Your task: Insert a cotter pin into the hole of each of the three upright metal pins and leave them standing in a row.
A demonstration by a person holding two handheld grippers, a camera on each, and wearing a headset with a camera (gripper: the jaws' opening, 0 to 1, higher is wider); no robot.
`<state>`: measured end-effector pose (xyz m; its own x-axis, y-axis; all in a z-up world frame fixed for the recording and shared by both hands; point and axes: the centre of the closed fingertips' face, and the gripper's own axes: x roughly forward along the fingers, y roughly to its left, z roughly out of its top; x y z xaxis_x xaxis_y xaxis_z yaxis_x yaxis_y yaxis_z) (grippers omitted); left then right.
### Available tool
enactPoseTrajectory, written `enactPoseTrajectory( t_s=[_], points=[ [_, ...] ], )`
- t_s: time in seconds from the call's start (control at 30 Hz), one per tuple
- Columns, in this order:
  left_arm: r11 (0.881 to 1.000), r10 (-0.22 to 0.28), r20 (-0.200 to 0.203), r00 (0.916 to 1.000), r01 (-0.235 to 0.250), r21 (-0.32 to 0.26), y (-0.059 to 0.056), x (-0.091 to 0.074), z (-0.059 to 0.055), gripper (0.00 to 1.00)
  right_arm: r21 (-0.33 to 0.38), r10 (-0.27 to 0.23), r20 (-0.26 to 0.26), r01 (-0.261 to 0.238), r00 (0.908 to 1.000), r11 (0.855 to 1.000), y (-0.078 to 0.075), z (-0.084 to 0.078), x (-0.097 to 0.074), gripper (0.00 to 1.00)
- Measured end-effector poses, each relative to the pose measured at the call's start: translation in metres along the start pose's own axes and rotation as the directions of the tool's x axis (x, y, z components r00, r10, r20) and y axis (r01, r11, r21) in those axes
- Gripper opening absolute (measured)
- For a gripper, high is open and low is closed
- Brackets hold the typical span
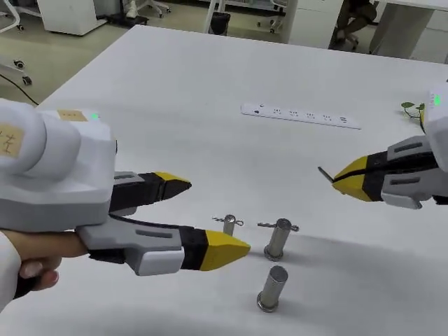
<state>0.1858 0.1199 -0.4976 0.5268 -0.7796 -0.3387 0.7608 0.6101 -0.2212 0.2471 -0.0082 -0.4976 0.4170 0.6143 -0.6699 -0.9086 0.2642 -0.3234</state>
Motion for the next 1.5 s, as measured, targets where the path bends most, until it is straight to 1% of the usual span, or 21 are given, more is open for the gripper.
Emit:
enactPoseTrajectory(
  t_s=[0.1, 0.2, 0.27, 0.3, 0.33, 0.4, 0.53, 0.57, 0.63, 0.73, 0.83, 0.9, 0.97, 1.0, 1.07, 1.13, 1.2, 1.27, 1.33, 1.43, 1.5],
  points=[
    [1.0, -0.006, 0.001, 1.0, 0.006, -0.003, -0.001, 0.003, 0.002, 0.7, 0.0, -0.014, 0.021, 0.014, 0.9997, 1.0, 0.005, 0.006, -0.005, 0.0],
    [1.0, -0.015, -0.004, 0.9999, 0.015, -0.022, -0.003, 0.006, 0.005, 0.67, -0.004, -0.027, 0.045, 0.027, 0.9986, 1.0, 0.011, 0.013, -0.008, 0.0],
    [0.999, -0.017, 0.017, 0.9997, 0.018, -0.043, -0.003, 0.008, 0.009, 0.62, -0.009, -0.043, 0.056, 0.044, 0.9975, 0.999, 0.014, 0.015, -0.008, 0.0],
    [0.999, -0.017, 0.024, 0.9996, 0.018, -0.045, -0.003, 0.009, 0.011, 0.61, -0.006, -0.047, 0.062, 0.047, 0.997, 0.999, 0.015, 0.017, -0.008, 0.0],
    [0.999, -0.01, 0.028, 0.9996, 0.011, -0.048, -0.001, 0.01, 0.013, 0.61, -0.005, -0.051, 0.076, 0.052, 0.9958, 0.999, 0.018, 0.02, -0.008, 0.0],
    [0.998, -0.009, 0.026, 0.9996, 0.01, -0.056, 0.0, 0.012, 0.015, 0.62, -0.007, -0.055, 0.086, 0.056, 0.9948, 0.998, 0.022, 0.024, -0.009, 0.0],
    [0.996, -0.033, 0.032, 0.9989, 0.035, -0.077, -0.003, 0.018, 0.02, 0.58, -0.045, -0.072, 0.095, 0.077, 0.9928, 0.996, 0.029, 0.032, -0.009, 0.0],
    [0.996, -0.038, 0.03, 0.9988, 0.04, -0.078, -0.004, 0.019, 0.02, 0.57, -0.05, -0.071, 0.097, 0.076, 0.9928, 0.996, 0.03, 0.033, -0.009, 0.0],
    [0.997, -0.049, 0.033, 0.9983, 0.051, -0.057, -0.005, 0.023, 0.022, 0.52, -0.054, -0.073, 0.107, 0.079, 0.9916, 0.995, 0.033, 0.037, -0.009, 0.0],
    [0.993, -0.083, 0.031, 0.9961, 0.085, -0.086, -0.01, 0.029, 0.023, 0.45, -0.081, -0.073, 0.106, 0.081, 0.9917, 0.993, 0.037, 0.042, -0.007, 0.0],
    [0.993, -0.094, 0.037, 0.9949, 0.097, -0.073, -0.014, 0.033, 0.026, 0.39, -0.061, -0.054, 0.129, 0.062, 0.9901, 0.996, 0.043, 0.046, -0.003, 0.0],
    [0.991, -0.11, 0.032, 0.9934, 0.112, -0.072, -0.017, 0.037, 0.027, 0.36, -0.063, -0.04, 0.129, 0.048, 0.9908, 0.997, 0.049, 0.047, 0.0, 0.0],
    [0.984, -0.137, 0.022, 0.9903, 0.139, -0.11, -0.022, 0.04, 0.026, 0.33, -0.067, -0.034, 0.132, 0.043, 0.9907, 0.997, 0.054, 0.047, 0.003, 0.0],
    [0.982, -0.147, 0.024, 0.9888, 0.149, -0.118, -0.024, 0.041, 0.027, 0.31, -0.067, -0.034, 0.133, 0.043, 0.9906, 0.997, 0.054, 0.045, 0.006, 0.0],
    [0.98, -0.156, 0.017, 0.9876, 0.157, -0.119, -0.027, 0.044, 0.026, 0.27, -0.069, -0.026, 0.131, 0.035, 0.991, 0.997, 0.058, 0.045, 0.009, 0.0],
    [0.978, -0.163, 0.012, 0.9866, 0.163, -0.128, -0.028, 0.046, 0.025, 0.22, -0.073, -0.028, 0.133, 0.038, 0.9907, 0.997, 0.06, 0.045, 0.01, 0.0],
    [0.973, -0.178, 0.009, 0.984, 0.177, -0.149, -0.031, 0.048, 0.024, 0.18, -0.086, -0.033, 0.128, 0.044, 0.9912, 0.995, 0.062, 0.045, 0.011, 0.0],
    [0.97, -0.185, 0.005, 0.9828, 0.183, -0.159, -0.033, 0.05, 0.023, 0.17, -0.088, -0.037, 0.132, 0.049, 0.9906, 0.995, 0.064, 0.046, 0.011, 0.0],
    [0.968, -0.185, 0.005, 0.9828, 0.183, -0.17, -0.033, 0.051, 0.022, 0.17, -0.109, -0.051, 0.127, 0.065, 0.9906, 0.992, 0.064, 0.046, 0.012, 0.0],
    [0.967, -0.185, 0.005, 0.9828, 0.183, -0.177, -0.033, 0.052, 0.022, 0.16, -0.13, -0.053, 0.117, 0.069, 0.9917, 0.989, 0.065, 0.045, 0.012, 0.0],
    [0.964, -0.193, 0.001, 0.9813, 0.189, -0.187, -0.035, 0.052, 0.021, 0.14, -0.136, -0.054, 0.116, 0.07, 0.9918, 0.988, 0.066, 0.045, 0.012, 0.0]
  ],
)
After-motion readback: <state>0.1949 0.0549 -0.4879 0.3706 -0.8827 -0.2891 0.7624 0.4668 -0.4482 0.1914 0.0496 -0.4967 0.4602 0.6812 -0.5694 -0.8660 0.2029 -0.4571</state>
